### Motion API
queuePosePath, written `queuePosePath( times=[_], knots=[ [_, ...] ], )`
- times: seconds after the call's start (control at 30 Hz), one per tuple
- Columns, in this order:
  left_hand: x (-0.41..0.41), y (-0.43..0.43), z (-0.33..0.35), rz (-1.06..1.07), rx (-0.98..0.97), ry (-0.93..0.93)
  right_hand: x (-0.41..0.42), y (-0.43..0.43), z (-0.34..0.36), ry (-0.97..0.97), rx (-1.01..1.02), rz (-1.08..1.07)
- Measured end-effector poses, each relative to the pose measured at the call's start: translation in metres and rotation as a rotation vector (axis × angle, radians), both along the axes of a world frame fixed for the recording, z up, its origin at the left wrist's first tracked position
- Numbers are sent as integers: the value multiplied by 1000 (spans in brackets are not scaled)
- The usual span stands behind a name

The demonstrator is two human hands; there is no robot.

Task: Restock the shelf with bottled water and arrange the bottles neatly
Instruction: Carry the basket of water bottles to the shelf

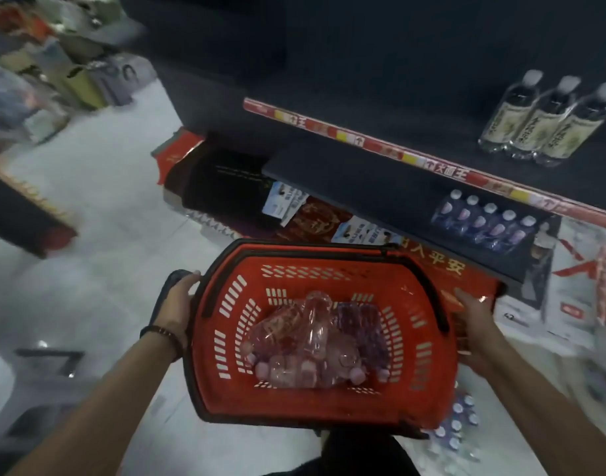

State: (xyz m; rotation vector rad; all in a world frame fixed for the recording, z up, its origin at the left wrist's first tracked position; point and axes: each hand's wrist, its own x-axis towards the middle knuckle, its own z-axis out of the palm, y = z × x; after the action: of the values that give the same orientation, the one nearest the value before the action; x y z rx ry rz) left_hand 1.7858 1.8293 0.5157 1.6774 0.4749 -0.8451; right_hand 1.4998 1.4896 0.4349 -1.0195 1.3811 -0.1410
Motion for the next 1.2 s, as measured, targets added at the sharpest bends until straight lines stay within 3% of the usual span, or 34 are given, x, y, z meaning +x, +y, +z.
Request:
queuePosePath(
  times=[0.33, 0.67, 0.93, 1.2],
  knots=[
    [163, -143, -63, -319, 139, 10, 85, -56, -65, 103, 85, -182],
    [310, -263, -218, -580, 169, 40, 175, -81, -176, 210, 154, -418],
    [335, -309, -384, -614, 258, 60, 186, -96, -346, 243, 162, -473],
    [286, -310, -469, -593, 352, 98, 145, -75, -466, 240, 198, -410]
  ],
)
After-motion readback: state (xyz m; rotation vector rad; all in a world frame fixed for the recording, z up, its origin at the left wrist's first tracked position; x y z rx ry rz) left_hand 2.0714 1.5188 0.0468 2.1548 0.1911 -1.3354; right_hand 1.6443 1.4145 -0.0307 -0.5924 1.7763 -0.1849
